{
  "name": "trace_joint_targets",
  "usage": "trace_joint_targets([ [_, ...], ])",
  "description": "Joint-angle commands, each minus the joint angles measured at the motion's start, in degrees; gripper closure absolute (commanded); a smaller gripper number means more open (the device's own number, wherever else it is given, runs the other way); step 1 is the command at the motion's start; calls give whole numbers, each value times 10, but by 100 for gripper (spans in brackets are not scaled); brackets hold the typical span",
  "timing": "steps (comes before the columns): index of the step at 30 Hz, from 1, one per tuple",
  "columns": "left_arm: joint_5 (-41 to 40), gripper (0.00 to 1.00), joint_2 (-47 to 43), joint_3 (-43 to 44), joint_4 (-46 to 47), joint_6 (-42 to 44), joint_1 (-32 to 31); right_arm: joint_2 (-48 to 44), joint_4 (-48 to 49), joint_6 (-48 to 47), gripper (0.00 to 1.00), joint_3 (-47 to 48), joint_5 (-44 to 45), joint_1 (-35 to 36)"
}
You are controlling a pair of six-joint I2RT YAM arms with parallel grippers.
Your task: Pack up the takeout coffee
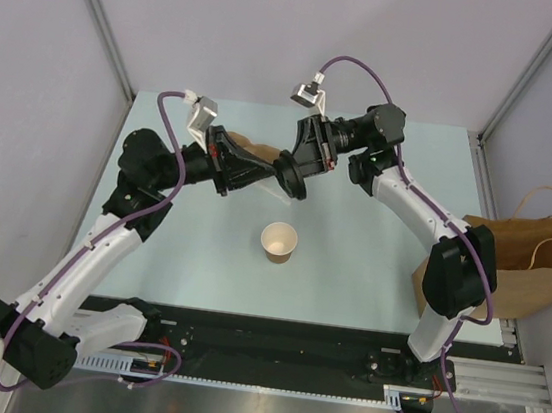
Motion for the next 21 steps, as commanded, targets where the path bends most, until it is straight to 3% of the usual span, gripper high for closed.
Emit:
trace_joint_targets([
  [1,-26,100,2,22,-51,27,-11,-16,-12,-25,60,31,-12,-6],
  [3,-21,100,-4,21,-54,27,-11,-16,-31,-35,35,37,0,-23],
  [6,-19,100,-8,19,-56,30,-11,-16,-66,-52,20,43,12,-37],
  [12,-25,100,-13,29,-78,38,-11,-24,-131,-98,0,44,43,-75],
  [14,-35,100,-17,30,-100,50,-9,-21,-181,-150,0,59,53,-119],
  [16,-47,100,-18,31,-115,58,-4,-20,-432,-288,0,135,109,-172],
  [17,-50,100,-17,31,-127,59,-3,-16,-582,-524,0,186,196,-185],
  [18,-56,100,-16,34,-132,60,-1,-10,-808,-622,0,296,245,-189],
  [20,-78,100,-14,42,-152,66,0,-26,-913,-773,0,342,400,-177],
  [21,-84,100,-13,44,-164,70,1,-38,-916,-792,0,337,435,-173],
])
